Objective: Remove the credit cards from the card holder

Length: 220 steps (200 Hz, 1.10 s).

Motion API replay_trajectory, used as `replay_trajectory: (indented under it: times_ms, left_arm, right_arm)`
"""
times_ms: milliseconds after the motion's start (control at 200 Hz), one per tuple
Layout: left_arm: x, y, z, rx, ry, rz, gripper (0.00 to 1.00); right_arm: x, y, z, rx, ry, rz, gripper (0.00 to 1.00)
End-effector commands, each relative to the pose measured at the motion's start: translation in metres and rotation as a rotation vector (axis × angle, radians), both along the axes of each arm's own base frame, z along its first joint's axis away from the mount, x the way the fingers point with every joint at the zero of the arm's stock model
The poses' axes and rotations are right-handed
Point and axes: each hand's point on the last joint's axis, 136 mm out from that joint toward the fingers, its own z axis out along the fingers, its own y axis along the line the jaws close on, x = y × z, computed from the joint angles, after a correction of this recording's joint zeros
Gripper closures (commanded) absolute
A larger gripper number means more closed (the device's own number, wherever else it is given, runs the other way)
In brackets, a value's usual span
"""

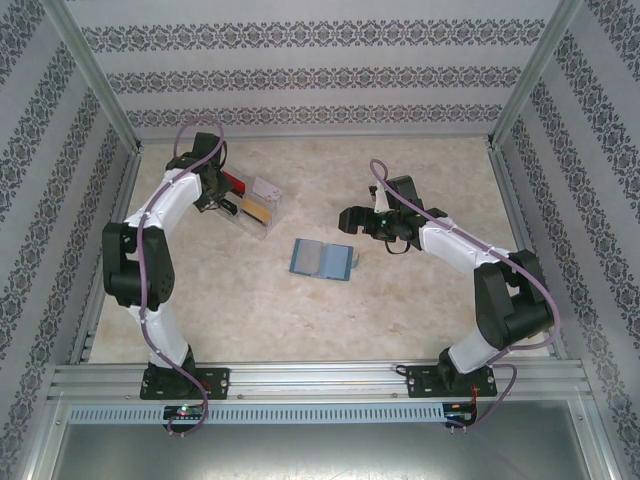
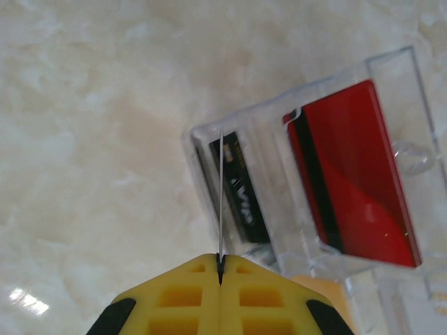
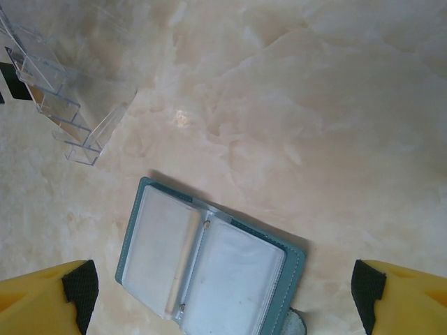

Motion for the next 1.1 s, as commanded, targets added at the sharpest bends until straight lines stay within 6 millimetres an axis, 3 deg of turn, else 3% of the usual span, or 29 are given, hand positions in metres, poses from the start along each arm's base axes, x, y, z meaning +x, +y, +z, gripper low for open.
replay_trajectory:
  times_ms: [0, 360, 679, 929, 1094]
  left_arm:
    - [0.000, 0.014, -0.002, 0.021, 0.013, 0.079, 1.00]
    - [-0.002, 0.014, 0.018, 0.034, -0.030, 0.054, 1.00]
    - [-0.014, 0.035, 0.001, 0.109, 0.000, 0.168, 1.00]
    - [0.000, 0.020, -0.019, 0.021, 0.011, 0.143, 1.00]
    - [0.010, 0.010, -0.017, -0.031, -0.014, 0.116, 1.00]
  right_arm:
    - [0.005, 0.000, 0.021, -0.006, -0.056, -0.001, 0.05]
    - [0.010, 0.004, 0.022, -0.002, -0.044, 0.009, 0.05]
    - [0.011, 0.004, 0.019, -0.004, -0.032, 0.007, 0.05]
    - [0.009, 0.003, 0.022, -0.009, -0.031, 0.003, 0.05]
    - [0.009, -0.002, 0.027, -0.023, -0.045, -0.014, 0.05]
